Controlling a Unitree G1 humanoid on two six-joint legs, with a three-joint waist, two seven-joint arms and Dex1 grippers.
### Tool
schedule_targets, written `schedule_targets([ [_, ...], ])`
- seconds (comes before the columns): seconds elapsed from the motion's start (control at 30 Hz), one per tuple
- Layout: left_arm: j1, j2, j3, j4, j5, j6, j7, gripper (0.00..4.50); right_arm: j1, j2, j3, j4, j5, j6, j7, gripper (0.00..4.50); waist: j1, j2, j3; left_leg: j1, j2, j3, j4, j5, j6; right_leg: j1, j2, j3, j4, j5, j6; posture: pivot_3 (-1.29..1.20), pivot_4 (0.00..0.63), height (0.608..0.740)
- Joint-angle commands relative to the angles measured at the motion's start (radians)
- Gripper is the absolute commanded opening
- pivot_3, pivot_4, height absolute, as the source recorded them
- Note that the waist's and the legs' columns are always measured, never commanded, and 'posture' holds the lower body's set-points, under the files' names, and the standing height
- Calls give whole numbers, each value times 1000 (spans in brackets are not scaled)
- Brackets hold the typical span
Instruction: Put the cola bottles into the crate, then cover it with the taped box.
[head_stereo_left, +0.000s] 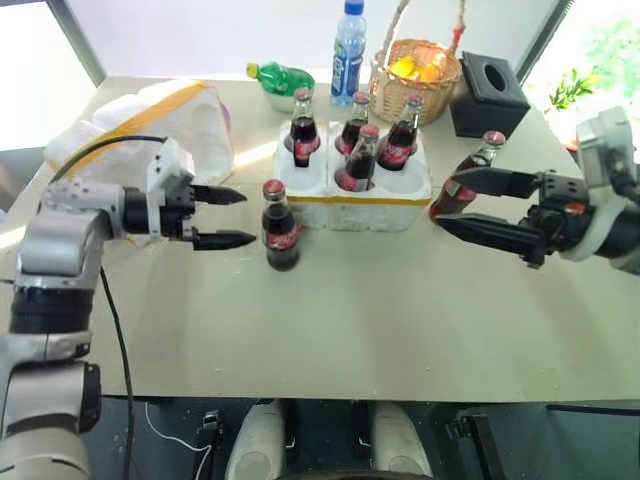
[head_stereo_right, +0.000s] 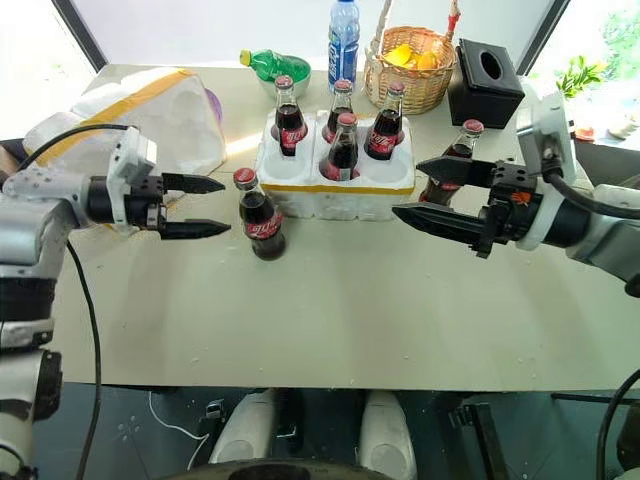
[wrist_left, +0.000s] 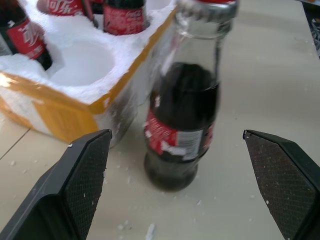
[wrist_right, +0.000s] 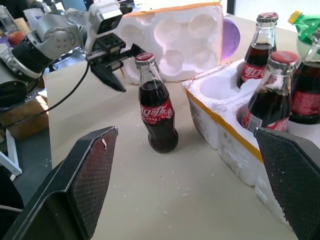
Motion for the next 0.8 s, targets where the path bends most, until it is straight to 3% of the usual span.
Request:
schedule_targets([
  [0.03,13,-42,-25,-75,-19,9,79,4415,-25,-4,-18,-3,-8,-12,13,4500,-1,0,0,1,0,0,0,-1,2,0,0,0,0,0,0,0,150,740],
  [0.33,-3,-177,-170,78,101,-126,206,4415,-21,16,-57,-20,29,1,-42,4500,-6,1,0,2,1,1,0,1,-2,0,2,0,2,1,2,0,150,740],
  [0.43,-12,-181,-166,102,92,-139,200,3554,-22,17,-72,-18,46,4,-65,4500,-6,1,0,2,1,1,0,1,-2,0,2,0,2,1,2,0,150,740],
  [0.5,-25,-172,-148,97,64,-120,182,2796,-21,17,-82,-16,56,5,-75,4500,-5,1,0,2,1,1,0,1,-1,0,2,0,2,1,2,0,150,740],
  [0.7,-195,-165,-3,118,-172,101,120,2837,6,25,-85,-31,57,-2,-88,4500,-3,-1,1,-1,1,0,0,1,-1,-2,1,0,2,1,2,0,150,740],
  [0.8,-376,-187,51,278,-208,133,150,2837,12,26,-85,-36,51,-7,-88,4500,-3,-1,1,-2,1,0,0,1,-2,-2,1,-1,2,1,2,0,150,740],
])
